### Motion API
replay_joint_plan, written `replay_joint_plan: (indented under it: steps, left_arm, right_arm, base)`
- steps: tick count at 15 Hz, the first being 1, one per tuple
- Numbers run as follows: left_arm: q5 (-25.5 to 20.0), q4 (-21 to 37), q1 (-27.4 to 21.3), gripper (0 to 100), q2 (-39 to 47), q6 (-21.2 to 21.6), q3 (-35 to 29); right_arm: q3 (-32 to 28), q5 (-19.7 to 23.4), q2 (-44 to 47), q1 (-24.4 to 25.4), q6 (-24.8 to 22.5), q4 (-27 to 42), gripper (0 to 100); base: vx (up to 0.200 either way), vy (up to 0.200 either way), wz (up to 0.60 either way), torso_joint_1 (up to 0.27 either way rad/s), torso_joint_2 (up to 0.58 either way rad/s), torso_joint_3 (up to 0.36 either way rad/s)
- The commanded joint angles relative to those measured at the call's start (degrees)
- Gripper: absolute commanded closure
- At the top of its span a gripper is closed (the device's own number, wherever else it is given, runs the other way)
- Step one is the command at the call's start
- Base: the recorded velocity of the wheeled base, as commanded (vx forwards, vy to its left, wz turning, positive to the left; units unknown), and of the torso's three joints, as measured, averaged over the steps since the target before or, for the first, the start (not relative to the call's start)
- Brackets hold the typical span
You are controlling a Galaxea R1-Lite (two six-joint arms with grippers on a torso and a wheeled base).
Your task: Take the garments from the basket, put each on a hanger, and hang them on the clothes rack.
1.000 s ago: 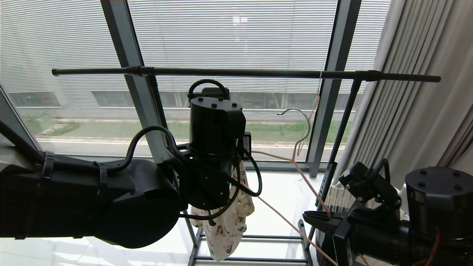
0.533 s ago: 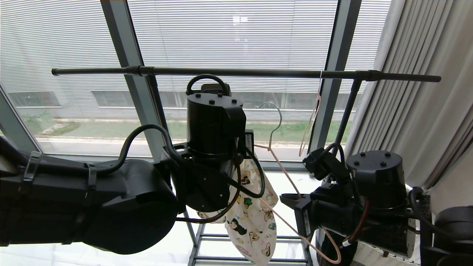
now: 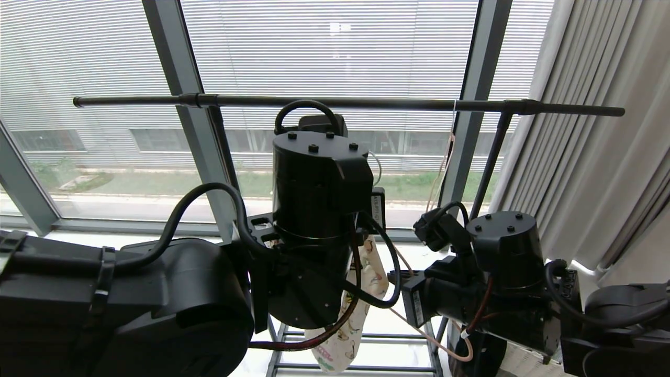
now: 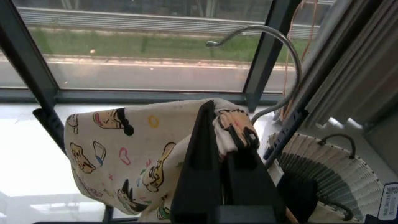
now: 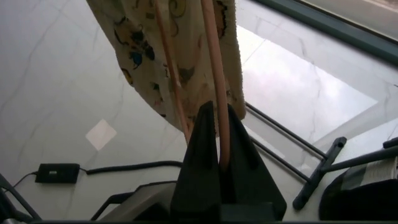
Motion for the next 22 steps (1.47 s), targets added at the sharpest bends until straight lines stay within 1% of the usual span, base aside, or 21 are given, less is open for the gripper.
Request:
replay_joint_plan:
  steps: [1,3,7,8,11,14,16,17,19,21,22]
  left_arm:
    - [0.05,-0.03,0.52,100,-1.24,-0.01,1.30]
    - [-0.04,-0.03,2.36,100,-3.08,0.16,3.76]
    - [-0.04,-0.03,3.24,100,-4.40,0.25,4.55]
    - [-0.04,-0.03,3.15,0,-4.31,0.25,4.46]
    - [-0.04,0.06,3.15,0,-4.58,0.34,3.58]
    - [-0.13,0.06,3.24,0,-6.78,0.51,3.23]
    - [-0.21,0.06,3.77,0,-8.62,2.36,4.46]
    - [-1.00,0.06,3.94,0,-9.94,3.77,5.78]
    - [-4.96,0.06,3.94,0,-11.43,5.35,7.89]
    - [-7.95,0.06,3.94,0,-11.26,7.19,7.45]
    - [-11.46,0.06,3.94,0,-11.17,9.57,7.10]
  right_arm:
    - [0.00,-1.29,-0.22,-0.06,0.10,-0.09,100]
    - [0.09,-3.31,-0.48,-0.15,0.28,-1.32,100]
    - [0.00,-3.40,-0.75,0.11,0.19,-4.66,100]
    - [0.00,-3.40,-1.36,0.38,0.19,-5.10,100]
    - [0.09,-3.49,-2.59,0.29,0.19,-5.19,100]
    - [0.09,-3.84,-3.47,0.29,0.10,-5.19,100]
    - [0.17,-3.84,-4.18,0.11,0.01,-5.19,100]
    - [0.17,-3.84,-4.70,-0.15,0.01,-5.19,100]
    - [0.09,-3.75,-4.79,-0.24,-0.16,-5.19,100]
    - [0.09,-3.75,-4.79,0.20,-0.25,-5.28,100]
    - [0.09,-3.75,-4.70,0.38,-0.25,-5.28,100]
  base:
    - [0.000,0.000,0.00,0.000,0.00,0.000]
    - [0.000,0.000,0.00,0.000,0.00,0.000]
    - [0.000,0.000,0.00,0.000,0.00,0.000]
    - [0.000,0.000,0.00,0.000,0.00,0.000]
    - [0.000,0.000,0.00,0.000,0.00,0.000]
    - [0.000,0.000,0.00,0.000,0.00,0.000]
    - [0.000,0.000,0.00,0.000,0.00,0.000]
    - [0.000,0.000,0.00,0.000,0.00,0.000]
    - [0.000,0.000,0.00,0.000,0.00,0.000]
    - [0.000,0.000,0.00,0.000,0.00,0.000]
    - [0.000,0.000,0.00,0.000,0.00,0.000]
